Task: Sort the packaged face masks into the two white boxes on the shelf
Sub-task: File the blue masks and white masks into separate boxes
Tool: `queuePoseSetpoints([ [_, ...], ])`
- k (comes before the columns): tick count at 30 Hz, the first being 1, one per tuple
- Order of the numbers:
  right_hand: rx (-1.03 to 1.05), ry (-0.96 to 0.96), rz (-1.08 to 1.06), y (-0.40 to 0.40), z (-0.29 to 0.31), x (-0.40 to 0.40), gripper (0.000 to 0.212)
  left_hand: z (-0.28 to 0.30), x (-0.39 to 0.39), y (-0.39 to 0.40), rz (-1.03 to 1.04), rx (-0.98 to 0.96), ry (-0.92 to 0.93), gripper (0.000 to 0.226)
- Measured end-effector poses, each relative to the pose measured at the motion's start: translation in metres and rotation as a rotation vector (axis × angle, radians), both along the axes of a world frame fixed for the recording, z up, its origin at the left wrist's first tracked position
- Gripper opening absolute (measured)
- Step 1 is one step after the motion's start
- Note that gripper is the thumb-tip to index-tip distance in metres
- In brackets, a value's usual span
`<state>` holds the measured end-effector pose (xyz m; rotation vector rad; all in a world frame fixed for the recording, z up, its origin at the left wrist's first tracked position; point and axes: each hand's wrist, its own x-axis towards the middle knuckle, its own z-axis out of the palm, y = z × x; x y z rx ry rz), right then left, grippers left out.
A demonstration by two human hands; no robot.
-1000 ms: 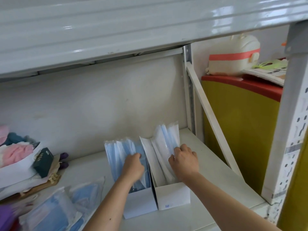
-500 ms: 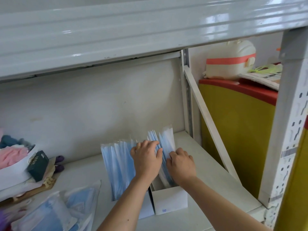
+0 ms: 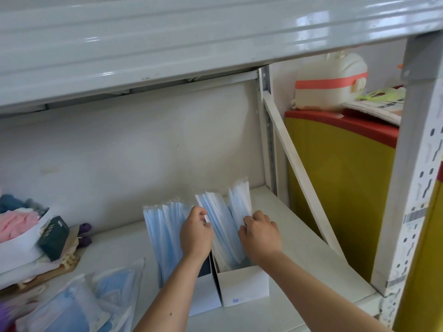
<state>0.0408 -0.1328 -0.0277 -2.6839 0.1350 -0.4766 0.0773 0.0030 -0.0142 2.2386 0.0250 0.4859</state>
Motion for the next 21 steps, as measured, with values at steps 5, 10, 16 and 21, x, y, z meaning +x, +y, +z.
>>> queuePoseSetpoints([
  [5,-0.01,0.007,0.001,0.0,0.0,0.001,0.033,-0.002,0.002,0.005,-0.016,-0.144,0.019,0.022],
  [10,-0.049,0.06,0.022,0.003,-0.001,0.004,0.05,-0.005,0.01,0.0,-0.024,-0.001,0.067,0.029],
  [16,-0.062,0.084,0.011,0.0,0.001,0.003,0.034,-0.006,0.011,-0.007,-0.018,0.036,0.086,0.054],
  [21,-0.008,0.062,0.019,-0.003,0.001,0.001,0.035,-0.006,0.012,-0.006,-0.06,-0.018,0.118,0.038],
])
